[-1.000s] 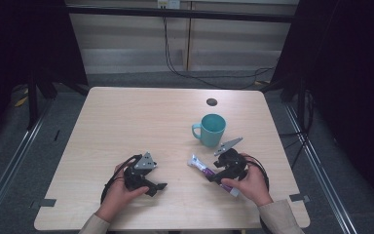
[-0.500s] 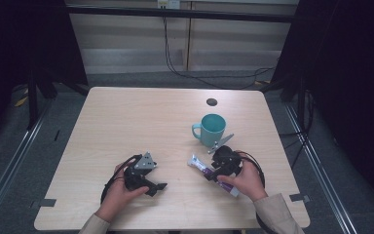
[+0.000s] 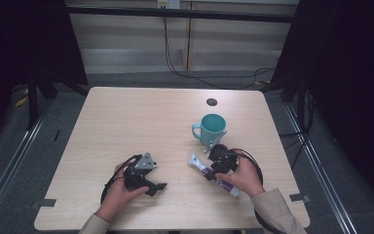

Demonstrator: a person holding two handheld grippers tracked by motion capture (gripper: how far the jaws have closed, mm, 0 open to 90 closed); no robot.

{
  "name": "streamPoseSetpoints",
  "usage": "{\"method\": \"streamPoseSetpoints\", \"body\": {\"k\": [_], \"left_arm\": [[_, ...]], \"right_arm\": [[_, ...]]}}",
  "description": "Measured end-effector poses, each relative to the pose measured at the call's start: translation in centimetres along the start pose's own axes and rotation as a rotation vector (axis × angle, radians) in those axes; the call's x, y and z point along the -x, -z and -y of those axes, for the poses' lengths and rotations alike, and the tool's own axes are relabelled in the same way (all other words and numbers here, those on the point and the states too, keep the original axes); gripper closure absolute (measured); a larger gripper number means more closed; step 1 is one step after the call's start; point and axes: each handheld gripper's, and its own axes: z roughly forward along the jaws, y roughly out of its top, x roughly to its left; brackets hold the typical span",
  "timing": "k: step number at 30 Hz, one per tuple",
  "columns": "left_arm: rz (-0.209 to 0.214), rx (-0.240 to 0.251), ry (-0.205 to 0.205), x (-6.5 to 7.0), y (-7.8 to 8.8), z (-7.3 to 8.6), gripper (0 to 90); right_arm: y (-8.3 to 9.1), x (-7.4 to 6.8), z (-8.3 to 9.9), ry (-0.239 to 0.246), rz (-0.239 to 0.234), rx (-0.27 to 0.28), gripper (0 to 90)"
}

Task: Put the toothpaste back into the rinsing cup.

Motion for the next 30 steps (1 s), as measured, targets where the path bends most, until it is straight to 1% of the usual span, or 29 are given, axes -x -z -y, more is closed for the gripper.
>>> {"method": "streamPoseSetpoints", "body": {"k": [1, 2, 3, 5, 10, 14, 15, 17, 18, 19, 20, 21, 24, 27, 28, 29, 30], "left_arm": [[0.0, 0.0, -0.002, 0.0, 0.0, 0.0, 12.5], [0.0, 0.0, -0.001, 0.0, 0.0, 0.0, 12.5], [0.0, 0.0, -0.001, 0.0, 0.0, 0.0, 12.5], [0.0, 0.0, -0.001, 0.0, 0.0, 0.0, 12.5], [0.001, 0.0, -0.001, 0.0, 0.0, 0.0, 12.5], [0.0, -0.001, -0.001, 0.0, 0.0, 0.0, 12.5], [0.0, 0.0, -0.001, 0.0, 0.0, 0.0, 12.5], [0.0, 0.0, -0.001, 0.0, 0.0, 0.0, 12.5], [0.0, -0.001, -0.001, 0.0, 0.0, 0.0, 12.5], [0.0, -0.001, -0.002, 0.0, 0.0, 0.0, 12.5], [0.0, -0.001, -0.002, 0.0, 0.0, 0.0, 12.5], [0.0, 0.0, -0.001, 0.0, 0.0, 0.0, 12.5], [0.0, -0.001, -0.002, 0.0, 0.0, 0.0, 12.5], [0.0, -0.001, -0.002, 0.0, 0.0, 0.0, 12.5], [0.0, -0.001, -0.002, 0.0, 0.0, 0.0, 12.5], [0.002, 0.0, -0.002, 0.0, 0.0, 0.0, 12.5], [0.002, 0.0, -0.002, 0.0, 0.0, 0.0, 12.5]], "right_arm": [[0.0, 0.0, -0.1, 0.002, 0.0, -0.003, 48.6], [-0.1, -0.1, -0.2, -0.005, 0.0, -0.013, 48.7], [-0.1, 0.0, -0.3, 0.007, -0.003, -0.015, 48.9], [-0.1, -0.1, -0.4, 0.005, -0.001, -0.025, 49.1], [-0.3, 0.0, -0.7, 0.017, -0.003, -0.05, 49.7], [-0.4, -0.1, -0.9, 0.009, -0.003, -0.062, 50.3], [-0.5, -0.1, -1.0, 0.026, 0.004, -0.068, 50.6], [-0.5, -0.4, -1.1, 0.011, 0.012, -0.077, 51.9], [-0.6, -0.4, -1.1, 0.023, 0.015, -0.074, 52.1], [-0.6, -0.4, -1.1, 0.017, 0.015, -0.077, 52.2], [-0.7, -0.3, -1.1, 0.026, 0.014, -0.075, 52.6], [-0.8, -0.4, -1.1, 0.021, 0.013, -0.074, 52.6], [-0.9, -0.4, -1.1, 0.026, 0.015, -0.072, 53.3], [-0.9, -0.5, -1.1, 0.039, 0.025, -0.072, 54.9], [-0.9, -0.5, -1.1, 0.042, 0.031, -0.075, 56.4], [-0.8, -0.8, -1.2, 0.055, 0.055, -0.093, 61.1], [-0.8, -0.8, -1.2, 0.055, 0.055, -0.093, 61.1]]}}
